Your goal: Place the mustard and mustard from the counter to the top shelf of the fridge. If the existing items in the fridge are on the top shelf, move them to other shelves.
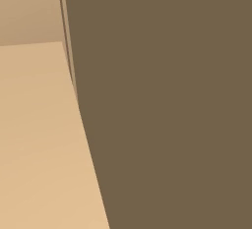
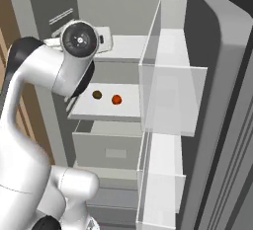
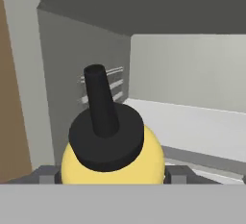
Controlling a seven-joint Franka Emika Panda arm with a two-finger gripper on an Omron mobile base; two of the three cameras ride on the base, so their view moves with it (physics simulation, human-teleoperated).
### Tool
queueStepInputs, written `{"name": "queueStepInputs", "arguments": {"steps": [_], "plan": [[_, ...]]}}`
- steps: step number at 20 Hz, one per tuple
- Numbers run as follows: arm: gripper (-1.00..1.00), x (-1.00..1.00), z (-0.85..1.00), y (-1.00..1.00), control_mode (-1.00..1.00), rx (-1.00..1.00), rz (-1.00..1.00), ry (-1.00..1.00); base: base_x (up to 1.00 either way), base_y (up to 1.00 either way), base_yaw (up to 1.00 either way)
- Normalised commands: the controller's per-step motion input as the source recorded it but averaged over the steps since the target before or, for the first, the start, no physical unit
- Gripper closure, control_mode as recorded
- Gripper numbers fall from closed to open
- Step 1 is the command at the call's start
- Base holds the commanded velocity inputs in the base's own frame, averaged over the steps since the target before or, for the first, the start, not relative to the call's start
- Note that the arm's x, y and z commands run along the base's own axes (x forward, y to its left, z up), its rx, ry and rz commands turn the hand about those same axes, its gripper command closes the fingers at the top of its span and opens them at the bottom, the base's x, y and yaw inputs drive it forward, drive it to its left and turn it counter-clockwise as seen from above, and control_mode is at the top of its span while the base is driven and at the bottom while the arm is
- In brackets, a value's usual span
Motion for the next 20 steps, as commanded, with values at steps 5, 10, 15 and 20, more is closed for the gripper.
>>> {"name": "queueStepInputs", "arguments": {"steps": [5,10,15,20], "plan": [[1.0,0.47,0.15,-0.13,-1.0,0.02,-0.14,0.13,0.0,0.0,0.0],[1.0,0.19,0.0,0.0,-1.0,0.0,0.0,0.0,0.0,0.0,0.0],[1.0,0.79,0.0,0.0,-1.0,0.0,0.0,0.0,0.0,0.0,0.0],[1.0,0.81,-0.18,0.0,-1.0,0.0,0.0,0.0,0.0,0.0,0.0]]}}
